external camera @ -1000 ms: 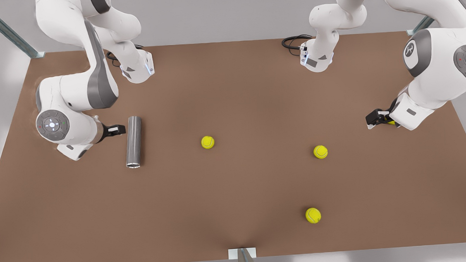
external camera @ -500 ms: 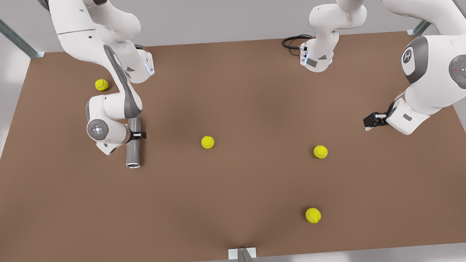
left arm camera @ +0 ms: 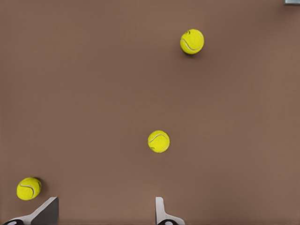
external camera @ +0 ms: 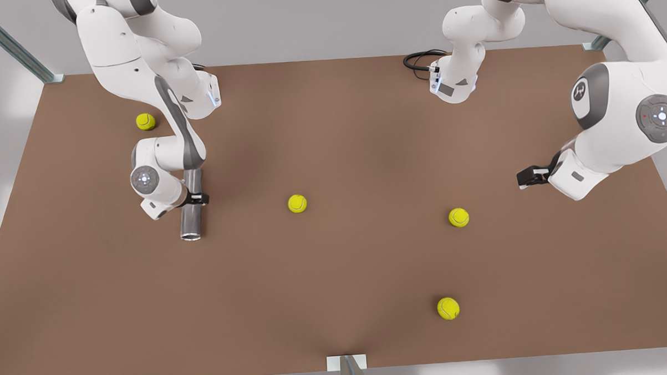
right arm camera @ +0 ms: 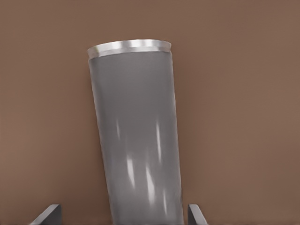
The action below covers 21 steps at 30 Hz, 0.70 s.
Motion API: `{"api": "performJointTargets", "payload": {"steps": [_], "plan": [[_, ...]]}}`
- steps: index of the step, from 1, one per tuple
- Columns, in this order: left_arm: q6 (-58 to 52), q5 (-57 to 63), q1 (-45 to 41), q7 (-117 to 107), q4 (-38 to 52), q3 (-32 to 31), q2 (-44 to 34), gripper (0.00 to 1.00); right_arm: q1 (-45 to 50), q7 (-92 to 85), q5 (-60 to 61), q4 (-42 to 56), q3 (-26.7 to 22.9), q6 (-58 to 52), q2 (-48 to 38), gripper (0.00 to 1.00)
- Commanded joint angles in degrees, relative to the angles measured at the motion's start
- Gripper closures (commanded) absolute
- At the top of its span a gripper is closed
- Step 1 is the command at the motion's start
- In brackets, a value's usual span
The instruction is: Put the tennis tube upright
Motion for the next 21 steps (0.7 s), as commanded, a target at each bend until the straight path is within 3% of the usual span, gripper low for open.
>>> {"api": "performJointTargets", "payload": {"steps": [1, 21], "plan": [[-0.2, 0.0, 0.0, -0.2, 0.0, 0.1, 0.1, 0.0, 0.0, 0.1, 0.1, -0.3, -0.4, 1.4, 0.3, 0.0], [-0.2, -0.1, 0.0, -0.2, 0.0, 0.2, 0.9, 0.0, 0.1, 0.3, 0.1, 0.7, -0.9, 1.4, 7.5, 0.0]]}}
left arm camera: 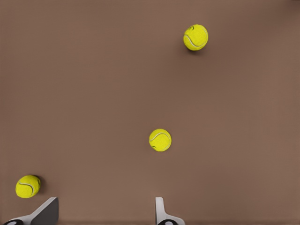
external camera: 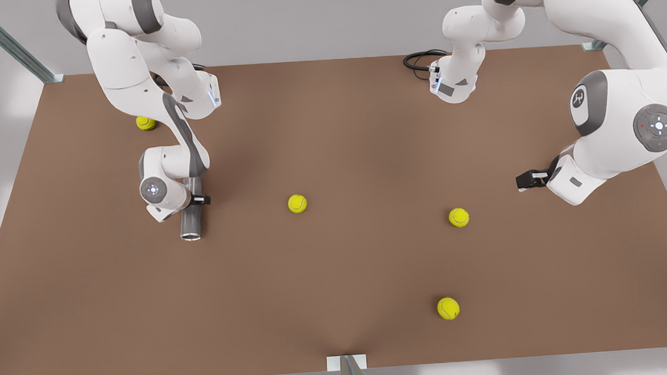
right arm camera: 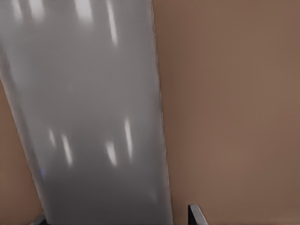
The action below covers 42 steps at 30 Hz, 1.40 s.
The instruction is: Put the tennis tube upright
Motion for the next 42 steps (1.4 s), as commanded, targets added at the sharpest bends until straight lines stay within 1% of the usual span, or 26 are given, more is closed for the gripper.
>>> {"api": "performJointTargets", "payload": {"steps": [1, 12, 13, 15, 17, 18, 19, 22, 25, 27, 28, 31, 32, 34, 36, 37, 40, 42], "plan": [[0.1, 0.0, 0.0, 0.0, 0.0, 0.0, -0.1, 0.0, 0.0, -0.1, 0.1, 0.1, 0.0, -0.2, 0.4, 0.0], [0.0, 0.0, 0.0, -0.1, 0.1, 0.0, -0.1, 0.0, 0.2, -0.1, 0.1, 1.3, 0.1, -0.8, 1.6, 0.0], [0.0, 0.0, 0.0, -0.1, 0.1, 0.0, -0.1, 0.0, 0.2, -0.1, 0.1, 1.5, 0.1, -1.3, 1.5, 0.05], [-0.1, 0.0, 0.0, -0.1, 0.1, 0.0, -0.1, 0.0, 0.7, -0.1, 0.1, 1.9, 0.1, -2.1, 1.7, 0.1], [-0.1, 0.0, 0.0, -0.1, 0.1, 0.0, -0.1, 0.0, 0.7, -0.2, 0.1, 2.1, 0.1, -2.2, 1.7, 0.2], [-0.1, 0.0, 0.0, -0.1, 0.1, 0.0, -0.1, 0.0, 0.7, -0.2, 0.1, 2.2, 0.1, -2.7, 1.7, 0.2], [-0.1, 0.0, 0.0, -0.1, 0.1, 0.0, -0.1, 0.0, 0.6, -0.2, 0.1, 2.4, 0.1, -2.9, 1.7, 0.25], [-0.1, 0.0, -0.1, -0.2, 0.1, 0.0, -0.2, 0.0, 0.4, -0.3, 0.1, 2.4, 0.1, -2.9, 1.7, 0.25], [-0.1, 0.0, -0.1, -0.2, 0.1, 0.0, -0.3, 0.0, 0.3, -0.9, 0.1, 3.3, 0.1, -5.3, 1.3, 0.25], [-0.1, -0.1, -0.1, -0.1, 0.1, 0.0, -0.3, 0.0, 0.3, -1.0, 0.1, 3.4, 0.1, -5.4, 1.3, 0.31], [-0.1, -0.1, -0.1, -0.2, 0.1, 0.0, -0.4, 0.0, 0.3, -1.0, 0.1, 3.6, 0.1, -5.9, 1.3, 0.31], [-0.1, -0.1, -0.1, -0.2, 0.2, 0.0, -0.5, 0.0, 0.2, -4.8, 0.0, 7.7, 0.1, -11.8, 0.8, 0.31], [-0.1, -0.2, -0.1, -0.9, 0.2, 0.0, -0.6, 0.0, 0.3, -5.9, -0.1, 8.4, 0.2, -11.9, 0.5, 0.31], [-0.1, -0.2, -0.1, -1.0, 0.2, 0.0, -0.7, 0.0, 0.5, -8.8, -0.4, 11.7, 0.7, -17.5, -0.4, 0.31], [-0.1, -0.2, -0.1, -1.1, 0.2, 0.0, -0.7, 0.0, 0.8, -12.6, -0.6, 15.5, 3.2, -21.3, -1.0, 0.31], [-0.1, -0.2, -0.1, -1.2, 0.3, 0.0, -0.7, 0.0, 1.0, -13.8, -0.7, 17.3, 5.1, -21.4, -1.2, 0.31], [-0.1, -0.3, -0.1, -1.6, 0.3, 0.0, -0.7, 0.0, 11.3, -15.1, -1.1, 25.5, 5.7, -21.4, -0.4, 0.31], [-0.1, -0.5, -0.1, -2.5, 0.4, 0.0, -0.7, 0.0, 17.7, -17.1, -1.0, 31.1, 5.7, -21.4, 1.9, 0.31]]}}
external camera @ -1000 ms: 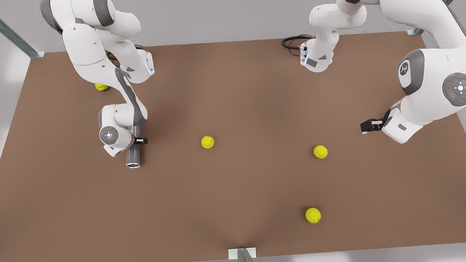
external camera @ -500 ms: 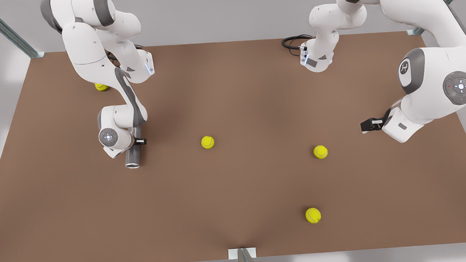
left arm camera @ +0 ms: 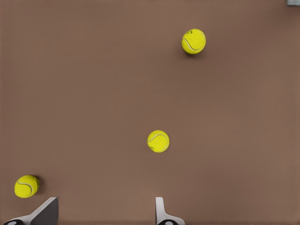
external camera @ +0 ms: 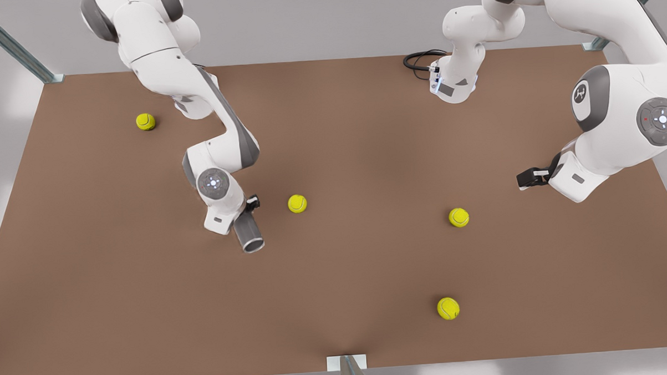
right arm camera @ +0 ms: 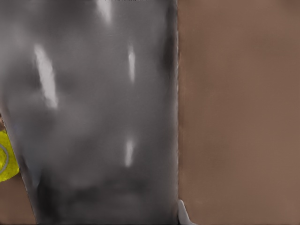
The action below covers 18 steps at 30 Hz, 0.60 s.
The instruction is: Put the tennis tube upright
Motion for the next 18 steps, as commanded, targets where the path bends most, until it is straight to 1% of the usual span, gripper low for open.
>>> {"api": "performJointTargets", "payload": {"steps": [1, 2, 4, 5, 7, 9, 11, 13, 16, 18], "plan": [[0.1, -0.1, 0.0, -1.8, 0.1, 0.0, -0.1, 0.0, 5.5, -10.5, -0.6, 5.4, 0.1, -3.0, 2.4, 0.31], [0.1, -0.2, 0.0, -1.8, 0.1, 0.0, -0.1, 0.0, 9.8, -10.5, -0.7, 9.7, 0.0, -3.0, 4.8, 0.31], [0.1, -0.2, 0.0, -1.8, 0.1, 0.0, -0.1, 0.0, 14.0, -10.7, -1.7, 12.7, 0.0, -2.5, 6.1, 0.31], [0.1, -0.2, 0.0, -1.7, 0.1, 0.0, -0.1, 0.0, 16.2, -10.9, -4.4, 14.1, 0.0, -2.2, 7.0, 0.31], [0.1, -0.3, 0.0, -1.8, 0.1, 0.0, 0.0, 0.0, 22.9, -10.9, -10.0, 20.9, 0.1, -2.4, 11.2, 0.31], [0.1, -0.2, 0.0, -1.8, 0.1, 0.0, 0.0, 0.0, 25.2, -15.8, -15.6, 25.0, 0.1, -2.0, 14.6, 0.31], [0.1, -0.2, 0.0, -1.8, 0.1, 0.0, 0.1, 0.0, 25.2, -30.6, -17.5, 30.6, 0.1, -1.6, 18.3, 0.31], [0.1, -0.2, 0.0, -1.8, 0.1, 0.0, 0.1, 0.0, 24.7, -39.2, -17.8, 33.3, -0.6, 2.1, 20.2, 0.31], [0.1, -0.2, 0.0, -1.9, 0.1, 0.0, 0.2, 0.0, 24.9, -42.7, -17.9, 34.5, -1.2, 4.6, 22.5, 0.31], [0.1, -0.2, 0.0, -1.9, 0.1, 0.0, 0.4, 0.0, 25.0, -44.9, -19.0, 38.4, -1.4, 4.6, 26.2, 0.3]]}}
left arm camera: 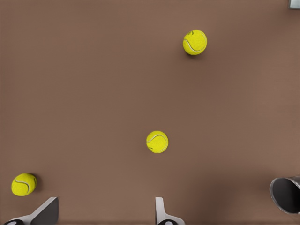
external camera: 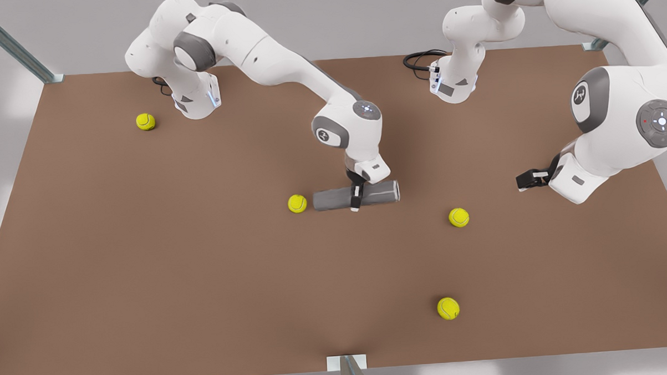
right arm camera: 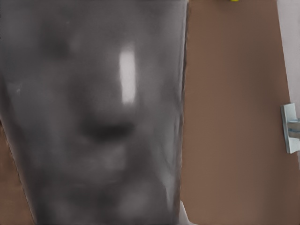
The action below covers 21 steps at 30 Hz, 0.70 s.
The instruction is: Put the tennis tube upright
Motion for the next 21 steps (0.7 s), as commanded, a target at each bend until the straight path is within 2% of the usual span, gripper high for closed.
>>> {"api": "performJointTargets", "payload": {"steps": [1, 7, 18, 21], "plan": [[0.0, 0.1, 0.1, -0.8, 0.0, 0.0, 0.0, 0.0, 0.1, -25.6, -1.7, 2.2, -0.1, 2.3, 2.1, 0.3], [0.2, -0.1, 0.1, -0.8, 0.0, 0.0, 0.3, 0.0, 0.0, -25.7, -1.7, 2.8, -5.1, 6.1, 5.3, 0.3], [0.3, -0.2, 0.0, -1.2, 0.0, 0.0, 0.4, 0.0, -1.6, -23.2, -1.5, 3.6, -9.7, 13.4, 10.8, 0.3], [0.3, -0.2, 0.0, -1.2, -0.1, 0.0, 0.4, 0.0, -1.6, -12.9, -1.0, 4.4, -10.4, 13.0, 12.2, 0.3]]}}
